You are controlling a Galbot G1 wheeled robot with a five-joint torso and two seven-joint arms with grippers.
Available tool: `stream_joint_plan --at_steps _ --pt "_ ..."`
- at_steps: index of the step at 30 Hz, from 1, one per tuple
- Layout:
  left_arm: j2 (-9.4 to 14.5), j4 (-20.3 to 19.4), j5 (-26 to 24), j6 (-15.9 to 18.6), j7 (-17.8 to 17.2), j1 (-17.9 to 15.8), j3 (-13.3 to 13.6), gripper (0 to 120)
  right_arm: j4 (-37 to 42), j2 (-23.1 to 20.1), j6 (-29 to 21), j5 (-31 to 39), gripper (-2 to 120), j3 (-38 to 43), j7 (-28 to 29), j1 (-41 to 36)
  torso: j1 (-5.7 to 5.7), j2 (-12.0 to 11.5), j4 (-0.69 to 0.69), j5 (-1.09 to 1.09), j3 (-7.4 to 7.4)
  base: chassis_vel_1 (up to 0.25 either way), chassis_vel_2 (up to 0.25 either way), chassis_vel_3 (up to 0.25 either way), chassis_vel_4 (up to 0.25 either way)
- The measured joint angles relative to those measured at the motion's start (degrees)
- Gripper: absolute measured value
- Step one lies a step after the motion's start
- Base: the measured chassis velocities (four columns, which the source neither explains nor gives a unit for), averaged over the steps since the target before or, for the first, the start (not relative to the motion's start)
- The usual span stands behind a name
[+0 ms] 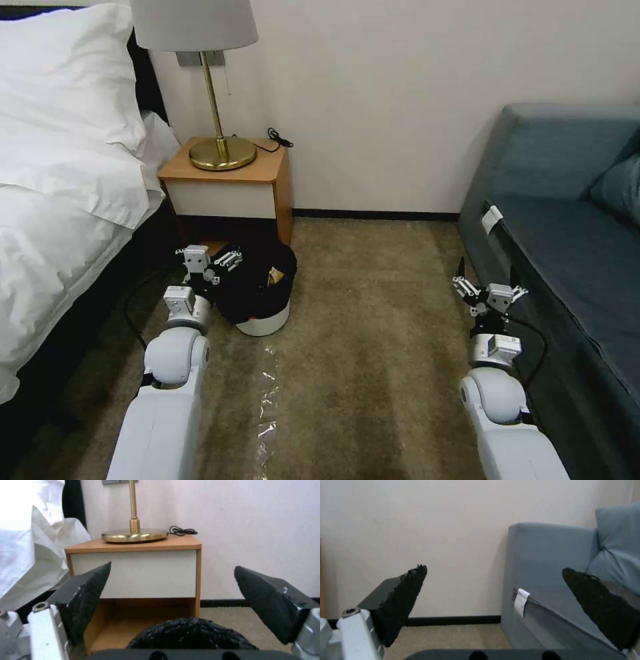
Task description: Pick up the trash bin, then pick up the garbage on the floor and place it into the trash bin.
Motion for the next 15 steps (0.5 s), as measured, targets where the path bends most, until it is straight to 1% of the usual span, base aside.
stream_joint_plan --at_steps 6,10,15 --pt "-0.32 0.20 0.01 0.01 0.46 0.04 -0.05 99 -0.09 -0.05 0.52 -0.31 100 0.56 -1.21 -0.04 0.00 0.00 0.00 0.00 0.00 0.000 0.000 0.000 0.000" --pt "-0.57 -0.03 -0.65 1.23 0.44 0.64 0.19 99 -0.24 -0.22 2.58 -2.63 100 1.42 -2.35 1.15 0.00 0.00 0.00 0.00 0.00 0.000 0.000 0.000 0.000" --pt "-0.62 -0.28 -1.54 2.09 0.33 1.31 0.62 99 0.31 -0.40 2.73 -2.92 100 1.39 -2.74 1.37 0.00 0.00 0.00 -0.01 0.00 0.000 0.000 0.000 0.000"
